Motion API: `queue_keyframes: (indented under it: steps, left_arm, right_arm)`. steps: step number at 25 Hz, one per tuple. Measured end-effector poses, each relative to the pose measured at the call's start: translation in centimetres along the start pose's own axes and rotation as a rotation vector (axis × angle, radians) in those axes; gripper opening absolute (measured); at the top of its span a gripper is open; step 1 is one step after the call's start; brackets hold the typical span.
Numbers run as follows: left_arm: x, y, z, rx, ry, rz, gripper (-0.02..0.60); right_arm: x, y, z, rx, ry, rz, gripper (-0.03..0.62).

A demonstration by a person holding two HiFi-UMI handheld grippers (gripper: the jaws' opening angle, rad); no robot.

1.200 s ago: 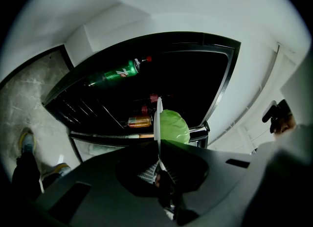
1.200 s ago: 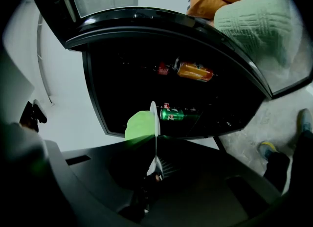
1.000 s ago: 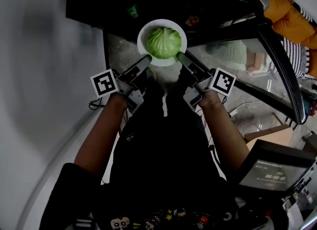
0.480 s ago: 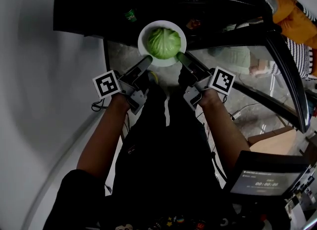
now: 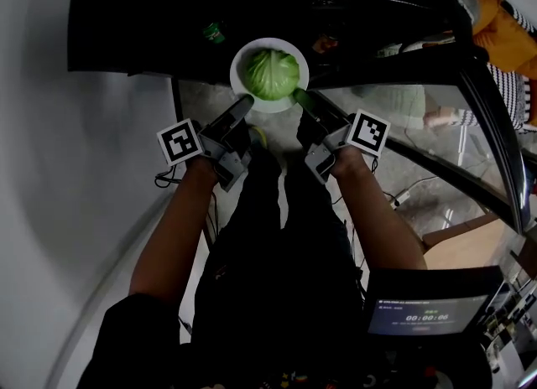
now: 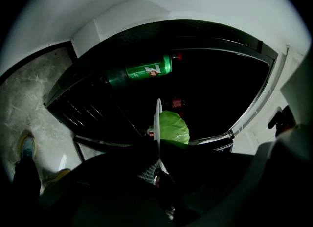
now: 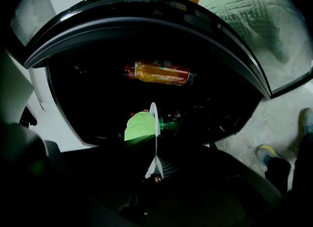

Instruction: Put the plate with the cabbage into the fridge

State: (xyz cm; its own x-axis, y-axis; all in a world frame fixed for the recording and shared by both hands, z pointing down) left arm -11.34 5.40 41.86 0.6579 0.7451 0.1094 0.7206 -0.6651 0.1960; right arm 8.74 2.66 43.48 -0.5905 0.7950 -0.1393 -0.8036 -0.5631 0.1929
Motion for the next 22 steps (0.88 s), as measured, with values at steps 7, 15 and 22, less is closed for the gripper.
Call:
queue_keyframes:
  steps: [7,15,22]
  left_arm:
    - [-0.07,-0.23,0.52,0.017,0.016,0.017,0.014]
    - [0.12,-0.24,0.77,0.023,0.004,0.036,0.014]
    - [0.06,-0.34,0.56,0.011,-0.005,0.038,0.014]
  right_arm:
    - [0.26,0.04,-0.61,-0.023,-0.010,0.013,0.017]
    - [0.24,-0.19,-0.85,-0.009,-0.021,0.024,0.017]
    - [0.25,-0.14,-0.88,0.004,-0.024,0.034,0.017]
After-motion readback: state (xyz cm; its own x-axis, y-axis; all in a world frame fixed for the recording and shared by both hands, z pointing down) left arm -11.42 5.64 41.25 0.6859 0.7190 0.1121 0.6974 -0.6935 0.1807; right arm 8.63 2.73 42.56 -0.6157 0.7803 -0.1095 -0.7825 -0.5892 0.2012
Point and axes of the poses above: the fingertips, and each gripper's own axes: y forward along the fingers, z to its right, x out of its underside, the point moved 7 cm from there along -y, backward along the fingers, and after that the axes turned 7 degrees about y, right-handed, at the moved point
